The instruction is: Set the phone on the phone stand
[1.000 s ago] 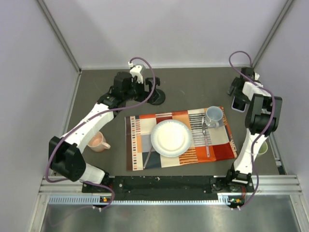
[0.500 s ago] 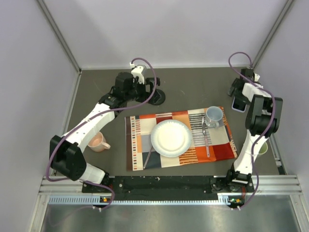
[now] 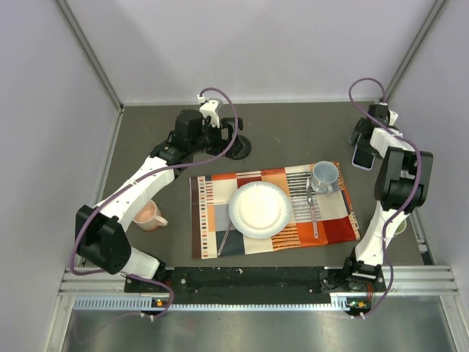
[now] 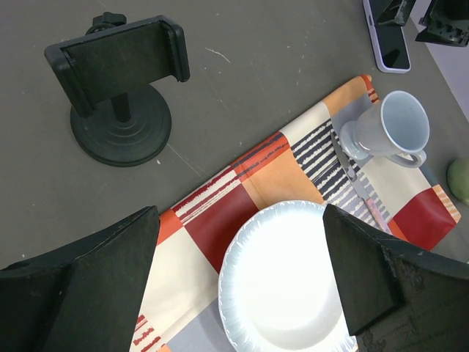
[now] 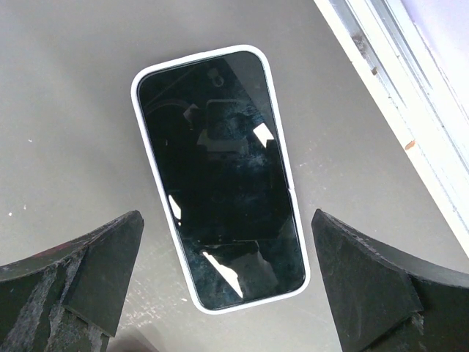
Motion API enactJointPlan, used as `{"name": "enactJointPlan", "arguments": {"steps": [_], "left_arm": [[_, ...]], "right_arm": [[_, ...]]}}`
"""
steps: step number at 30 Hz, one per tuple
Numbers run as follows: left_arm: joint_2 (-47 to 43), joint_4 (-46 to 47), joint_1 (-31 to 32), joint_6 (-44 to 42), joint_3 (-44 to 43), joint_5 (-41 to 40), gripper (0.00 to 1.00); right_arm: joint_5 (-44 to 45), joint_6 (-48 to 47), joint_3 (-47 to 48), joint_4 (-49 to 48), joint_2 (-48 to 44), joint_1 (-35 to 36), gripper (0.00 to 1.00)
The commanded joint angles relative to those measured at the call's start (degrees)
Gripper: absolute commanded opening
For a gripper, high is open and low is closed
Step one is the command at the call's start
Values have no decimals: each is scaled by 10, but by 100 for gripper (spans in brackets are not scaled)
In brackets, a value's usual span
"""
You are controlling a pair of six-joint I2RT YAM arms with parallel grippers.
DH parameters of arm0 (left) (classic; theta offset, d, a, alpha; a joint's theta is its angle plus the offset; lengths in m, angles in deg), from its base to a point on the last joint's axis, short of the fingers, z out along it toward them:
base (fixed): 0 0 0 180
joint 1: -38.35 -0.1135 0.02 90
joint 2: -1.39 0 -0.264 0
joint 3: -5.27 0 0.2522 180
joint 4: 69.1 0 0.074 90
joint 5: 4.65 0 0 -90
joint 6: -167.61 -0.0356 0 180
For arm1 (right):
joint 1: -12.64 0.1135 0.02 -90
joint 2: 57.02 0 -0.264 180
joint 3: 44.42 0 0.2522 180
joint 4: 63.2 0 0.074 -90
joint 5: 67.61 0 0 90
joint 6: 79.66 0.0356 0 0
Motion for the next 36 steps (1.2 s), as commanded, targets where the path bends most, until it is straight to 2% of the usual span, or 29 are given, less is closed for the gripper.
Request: {"name": "enactJointPlan", "arguments": {"steps": [1, 17, 22, 36], "left_arm": [[-1, 37, 2, 2, -3, 6, 98], [-1, 43, 3, 4, 1, 11, 98], [-4, 43, 3, 1, 2, 11, 97], [-15, 37, 3, 1, 0, 4, 97]], "right_arm": [[-11, 8, 27, 2, 11, -6, 99], [3, 22, 62, 42, 53, -6, 99], [-23, 22, 92, 74, 81, -8, 99], [-13, 23, 183, 197, 133, -10, 99]]}}
